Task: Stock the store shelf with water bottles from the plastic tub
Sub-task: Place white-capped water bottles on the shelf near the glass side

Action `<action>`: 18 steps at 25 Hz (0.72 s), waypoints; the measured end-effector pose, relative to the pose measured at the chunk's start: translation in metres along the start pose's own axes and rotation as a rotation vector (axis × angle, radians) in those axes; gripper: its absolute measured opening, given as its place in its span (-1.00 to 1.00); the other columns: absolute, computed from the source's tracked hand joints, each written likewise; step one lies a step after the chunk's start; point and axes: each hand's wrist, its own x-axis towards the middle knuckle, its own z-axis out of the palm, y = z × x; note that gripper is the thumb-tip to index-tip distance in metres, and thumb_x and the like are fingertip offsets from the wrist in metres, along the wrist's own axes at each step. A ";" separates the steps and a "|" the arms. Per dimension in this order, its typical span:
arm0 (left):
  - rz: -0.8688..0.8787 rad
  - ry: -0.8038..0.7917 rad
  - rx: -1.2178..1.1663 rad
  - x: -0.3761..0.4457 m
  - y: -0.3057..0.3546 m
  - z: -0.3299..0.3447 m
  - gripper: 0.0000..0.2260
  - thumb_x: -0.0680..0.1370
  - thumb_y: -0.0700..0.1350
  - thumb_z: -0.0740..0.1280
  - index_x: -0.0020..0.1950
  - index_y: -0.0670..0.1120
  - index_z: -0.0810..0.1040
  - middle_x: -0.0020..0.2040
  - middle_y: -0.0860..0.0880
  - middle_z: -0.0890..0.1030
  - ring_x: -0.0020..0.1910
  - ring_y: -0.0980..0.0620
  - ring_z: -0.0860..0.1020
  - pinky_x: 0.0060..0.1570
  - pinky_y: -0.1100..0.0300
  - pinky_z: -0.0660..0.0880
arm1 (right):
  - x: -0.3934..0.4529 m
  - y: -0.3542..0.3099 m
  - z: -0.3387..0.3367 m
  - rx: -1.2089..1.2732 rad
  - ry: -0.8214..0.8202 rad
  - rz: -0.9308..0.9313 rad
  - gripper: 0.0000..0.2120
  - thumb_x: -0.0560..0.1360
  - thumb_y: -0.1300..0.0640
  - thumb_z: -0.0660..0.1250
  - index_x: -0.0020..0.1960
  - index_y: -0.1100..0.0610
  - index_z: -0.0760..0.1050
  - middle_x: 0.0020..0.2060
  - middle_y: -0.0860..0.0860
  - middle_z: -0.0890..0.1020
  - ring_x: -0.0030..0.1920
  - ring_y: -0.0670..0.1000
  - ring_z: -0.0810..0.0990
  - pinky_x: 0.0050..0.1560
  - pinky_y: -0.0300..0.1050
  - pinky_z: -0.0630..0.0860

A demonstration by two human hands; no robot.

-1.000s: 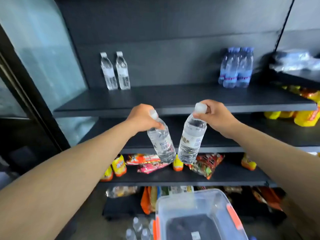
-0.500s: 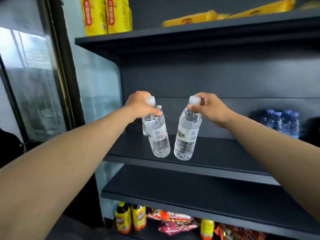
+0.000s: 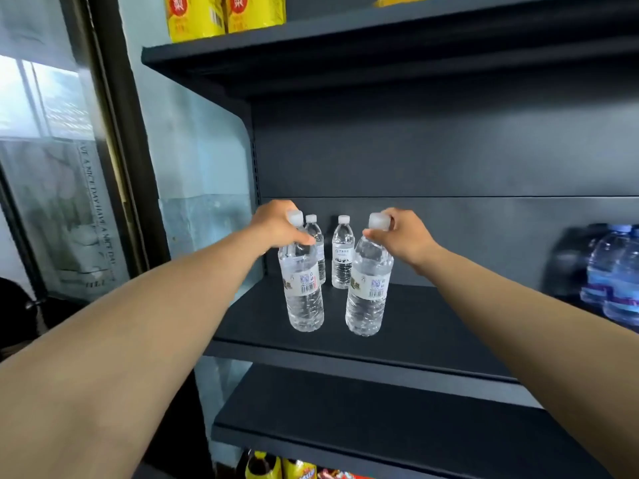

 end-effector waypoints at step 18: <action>0.057 -0.313 -0.528 0.160 -0.132 0.096 -0.52 0.35 -0.20 0.54 0.19 0.01 0.45 0.02 0.00 0.63 -0.04 0.05 0.59 -0.07 0.19 0.51 | 0.123 0.079 0.123 -0.033 0.168 0.175 -0.72 0.47 0.08 0.41 0.12 0.11 0.45 -0.14 -0.07 0.55 -0.13 -0.05 0.53 -0.12 -0.20 0.43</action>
